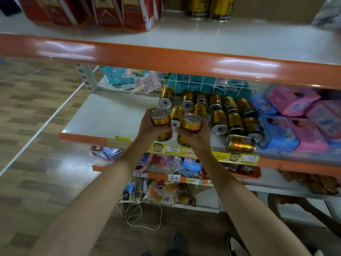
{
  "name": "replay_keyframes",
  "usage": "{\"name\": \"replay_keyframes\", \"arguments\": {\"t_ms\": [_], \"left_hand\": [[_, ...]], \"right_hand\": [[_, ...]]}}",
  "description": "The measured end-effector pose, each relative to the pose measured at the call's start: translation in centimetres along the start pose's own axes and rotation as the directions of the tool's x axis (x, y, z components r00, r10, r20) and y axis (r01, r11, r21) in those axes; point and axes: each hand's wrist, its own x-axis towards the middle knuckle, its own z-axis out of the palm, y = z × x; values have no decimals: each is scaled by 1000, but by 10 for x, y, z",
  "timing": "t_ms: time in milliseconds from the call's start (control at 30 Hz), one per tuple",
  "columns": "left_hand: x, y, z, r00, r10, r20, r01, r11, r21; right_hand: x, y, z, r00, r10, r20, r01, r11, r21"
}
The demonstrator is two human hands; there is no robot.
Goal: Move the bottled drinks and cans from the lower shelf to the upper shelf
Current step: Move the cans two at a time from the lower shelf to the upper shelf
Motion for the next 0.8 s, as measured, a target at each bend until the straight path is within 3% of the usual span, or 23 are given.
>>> {"name": "replay_keyframes", "arguments": {"t_ms": [267, 500, 800], "left_hand": [[-50, 16, -24, 995, 50, 86, -52, 998, 21], [-84, 45, -52, 991, 53, 124, -52, 999, -10], [-84, 119, -62, 971, 131, 198, -124, 991, -49]], "right_hand": [[-54, -30, -5, 997, -58, -50, 53, 995, -87], [-96, -74, -8, 995, -78, -59, 77, 997, -27], [-92, -143, -23, 963, -264, -63, 260, 964, -65]]}}
